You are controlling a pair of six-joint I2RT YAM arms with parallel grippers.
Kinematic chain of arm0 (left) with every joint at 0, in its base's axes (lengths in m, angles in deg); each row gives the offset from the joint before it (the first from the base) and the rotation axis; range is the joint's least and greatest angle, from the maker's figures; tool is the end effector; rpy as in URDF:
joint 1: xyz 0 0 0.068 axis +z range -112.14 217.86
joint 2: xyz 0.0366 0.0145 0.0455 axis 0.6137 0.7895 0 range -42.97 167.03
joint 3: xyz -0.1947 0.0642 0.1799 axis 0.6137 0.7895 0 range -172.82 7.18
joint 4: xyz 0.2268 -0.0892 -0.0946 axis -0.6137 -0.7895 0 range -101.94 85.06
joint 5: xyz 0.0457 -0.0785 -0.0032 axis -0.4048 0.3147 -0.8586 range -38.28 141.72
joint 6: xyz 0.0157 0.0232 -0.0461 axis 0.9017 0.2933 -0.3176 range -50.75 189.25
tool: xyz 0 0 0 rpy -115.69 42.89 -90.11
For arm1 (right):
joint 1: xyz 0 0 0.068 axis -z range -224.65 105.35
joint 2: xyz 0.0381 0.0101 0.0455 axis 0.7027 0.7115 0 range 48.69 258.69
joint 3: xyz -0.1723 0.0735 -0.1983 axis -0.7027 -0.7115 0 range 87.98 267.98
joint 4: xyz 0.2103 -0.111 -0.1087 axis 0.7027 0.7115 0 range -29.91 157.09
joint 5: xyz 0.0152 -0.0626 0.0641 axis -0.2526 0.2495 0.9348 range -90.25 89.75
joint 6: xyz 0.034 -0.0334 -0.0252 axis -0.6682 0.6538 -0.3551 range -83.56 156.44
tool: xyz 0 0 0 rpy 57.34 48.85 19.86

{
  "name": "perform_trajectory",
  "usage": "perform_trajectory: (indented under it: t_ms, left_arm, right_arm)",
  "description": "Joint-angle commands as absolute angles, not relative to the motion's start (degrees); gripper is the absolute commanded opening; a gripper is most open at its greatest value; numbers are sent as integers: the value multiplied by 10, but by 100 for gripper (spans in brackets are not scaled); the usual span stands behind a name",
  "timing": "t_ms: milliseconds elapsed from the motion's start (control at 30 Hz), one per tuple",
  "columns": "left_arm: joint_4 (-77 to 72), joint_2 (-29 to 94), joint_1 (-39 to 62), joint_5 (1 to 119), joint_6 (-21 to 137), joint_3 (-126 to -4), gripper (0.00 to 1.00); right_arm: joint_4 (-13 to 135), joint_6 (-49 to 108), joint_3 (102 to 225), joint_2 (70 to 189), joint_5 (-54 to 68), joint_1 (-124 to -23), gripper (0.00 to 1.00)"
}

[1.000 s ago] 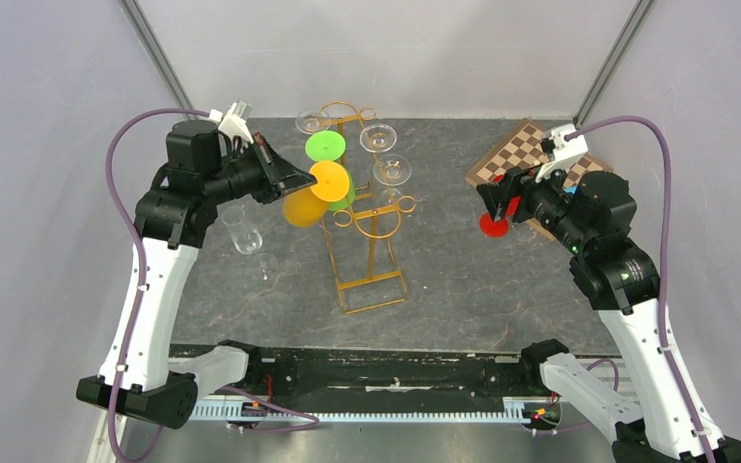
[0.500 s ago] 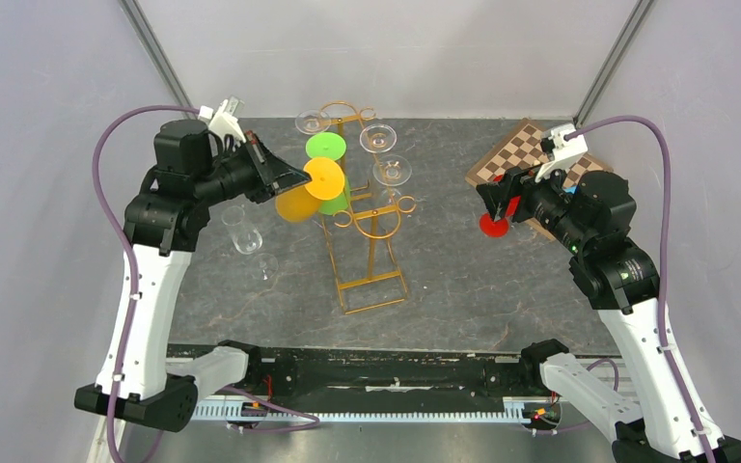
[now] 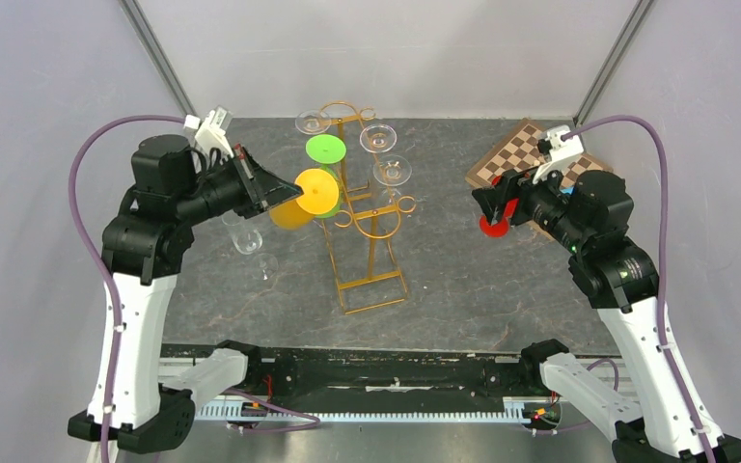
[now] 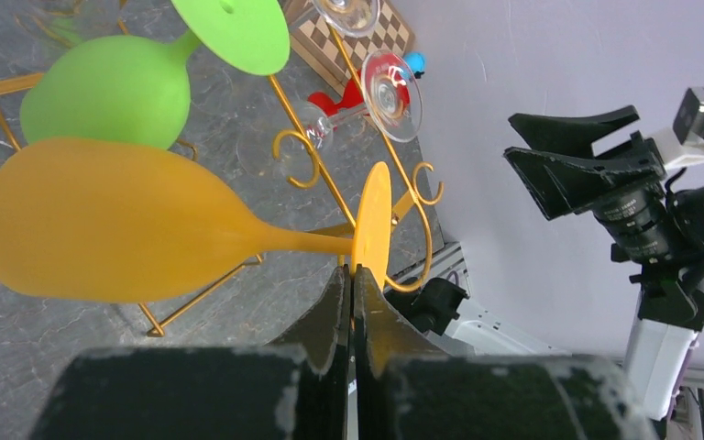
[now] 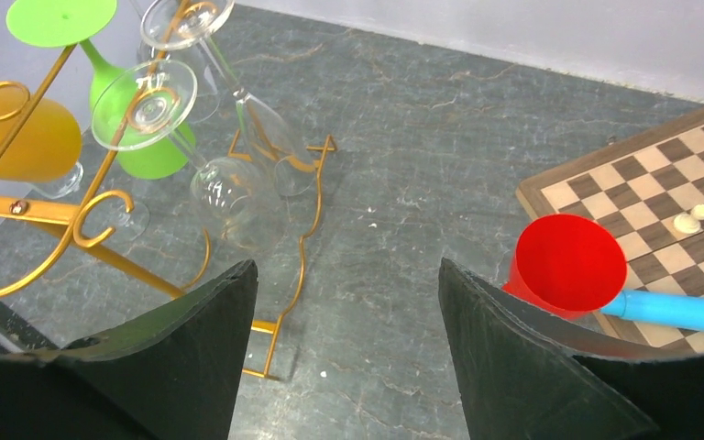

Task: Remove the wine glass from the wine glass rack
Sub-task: Pick up the wine glass from the wine rack, then place the wine glass at the center of the board.

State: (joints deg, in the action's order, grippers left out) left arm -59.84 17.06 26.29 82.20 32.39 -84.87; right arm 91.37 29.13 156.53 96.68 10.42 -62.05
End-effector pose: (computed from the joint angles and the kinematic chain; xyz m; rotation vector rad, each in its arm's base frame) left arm 0.1536 -0.0499 0.4822 -0.0866 2.0682 -1.0605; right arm 0.1495 0.0539 0.4316 -0.2928 1.7548 0.4763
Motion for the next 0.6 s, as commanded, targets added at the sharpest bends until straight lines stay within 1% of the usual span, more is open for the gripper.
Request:
perform_trajectory:
  t_ms: [0,133,200,400,567]
  left_arm:
    - [-624,144,267,856,369,-866,2]
    - [-632,114,266,867,372,-847,2]
    - [-633,99,266,874,369,-833,2]
    - [-616,48,262,921,354,-783,2]
    - [-588,1,250,959,354,-742,2]
  right_arm:
    - [925,279,1590,966,141,-622,76]
    - [923,266,1588,951,152,-622,81]
    - [924,256,1587,947,167,-623,82]
    - [923,214,1581,945,250,-622,82]
    - [922,197,1566,923,259,-622,81]
